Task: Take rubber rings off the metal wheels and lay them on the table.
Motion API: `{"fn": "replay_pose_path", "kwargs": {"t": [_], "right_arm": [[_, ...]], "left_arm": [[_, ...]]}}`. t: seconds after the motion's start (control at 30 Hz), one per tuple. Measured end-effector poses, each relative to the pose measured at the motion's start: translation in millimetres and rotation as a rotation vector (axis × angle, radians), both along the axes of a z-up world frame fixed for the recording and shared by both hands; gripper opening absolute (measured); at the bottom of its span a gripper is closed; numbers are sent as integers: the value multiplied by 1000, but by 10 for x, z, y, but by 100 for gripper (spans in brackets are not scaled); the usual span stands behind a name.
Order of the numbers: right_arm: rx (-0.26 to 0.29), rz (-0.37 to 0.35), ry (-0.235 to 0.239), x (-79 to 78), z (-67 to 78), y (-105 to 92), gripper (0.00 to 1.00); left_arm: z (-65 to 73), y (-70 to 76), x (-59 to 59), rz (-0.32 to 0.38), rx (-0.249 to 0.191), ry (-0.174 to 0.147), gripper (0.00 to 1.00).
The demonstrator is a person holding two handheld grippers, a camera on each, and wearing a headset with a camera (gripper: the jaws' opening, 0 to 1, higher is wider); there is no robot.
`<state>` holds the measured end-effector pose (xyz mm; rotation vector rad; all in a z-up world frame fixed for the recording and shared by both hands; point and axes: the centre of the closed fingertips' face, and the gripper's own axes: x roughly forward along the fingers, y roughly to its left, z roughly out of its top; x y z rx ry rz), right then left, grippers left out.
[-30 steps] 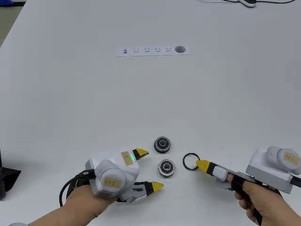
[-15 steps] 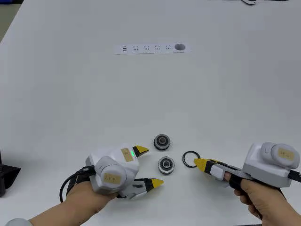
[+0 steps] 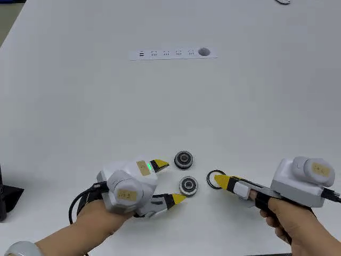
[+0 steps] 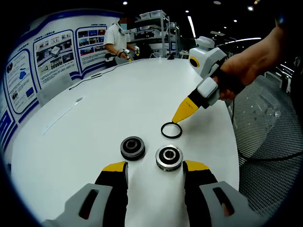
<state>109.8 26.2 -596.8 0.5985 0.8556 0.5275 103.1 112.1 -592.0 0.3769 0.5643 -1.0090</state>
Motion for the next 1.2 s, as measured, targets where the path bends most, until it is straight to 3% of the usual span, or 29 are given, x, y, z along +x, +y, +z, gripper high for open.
{"fn": "replay_pose_path", "kwargs": {"t": [0.5,1.2], "right_arm": [[29,44,-10,102,58,229,14],[47,55,-14,191,85,326,12]], "left_arm": [[89,-71,250,22,-20,-22,40],[67,-124,458,38,1,-21,23]]}}
